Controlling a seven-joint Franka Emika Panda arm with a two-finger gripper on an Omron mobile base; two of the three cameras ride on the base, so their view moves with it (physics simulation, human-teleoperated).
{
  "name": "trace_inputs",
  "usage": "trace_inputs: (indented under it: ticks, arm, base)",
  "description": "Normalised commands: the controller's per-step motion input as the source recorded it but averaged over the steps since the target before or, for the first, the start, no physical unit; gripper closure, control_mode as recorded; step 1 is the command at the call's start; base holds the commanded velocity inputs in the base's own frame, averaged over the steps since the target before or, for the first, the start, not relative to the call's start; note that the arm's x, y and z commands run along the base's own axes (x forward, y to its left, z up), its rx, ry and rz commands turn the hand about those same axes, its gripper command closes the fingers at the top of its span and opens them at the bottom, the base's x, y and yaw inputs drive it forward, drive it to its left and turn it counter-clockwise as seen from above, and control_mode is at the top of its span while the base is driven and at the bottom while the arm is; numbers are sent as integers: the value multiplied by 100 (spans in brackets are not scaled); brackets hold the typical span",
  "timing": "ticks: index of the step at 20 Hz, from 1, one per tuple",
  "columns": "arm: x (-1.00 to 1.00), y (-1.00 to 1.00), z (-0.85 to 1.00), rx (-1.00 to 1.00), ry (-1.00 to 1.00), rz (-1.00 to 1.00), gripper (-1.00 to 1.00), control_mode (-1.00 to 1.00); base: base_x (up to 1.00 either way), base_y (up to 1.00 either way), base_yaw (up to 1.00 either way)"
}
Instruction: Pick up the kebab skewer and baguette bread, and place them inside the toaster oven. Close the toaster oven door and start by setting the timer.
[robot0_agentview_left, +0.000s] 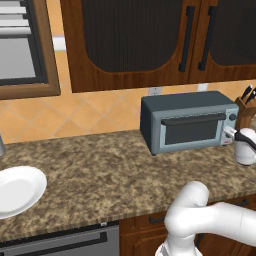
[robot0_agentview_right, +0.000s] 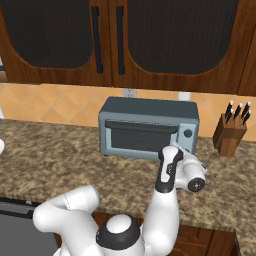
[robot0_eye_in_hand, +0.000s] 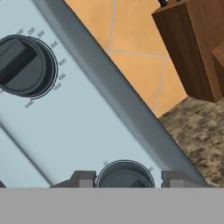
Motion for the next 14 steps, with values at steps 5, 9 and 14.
trace_inputs:
  ticks: [5,9,14]
  arm:
    - [0,21,0,3,0,0,100,-100]
    - [0,21,0,0,0,-3,100,-100]
    - [-1,12,0,0,0,-5,100,-100]
  base:
    - [0,0,0]
    - [0,0,0]
    - [0,0,0]
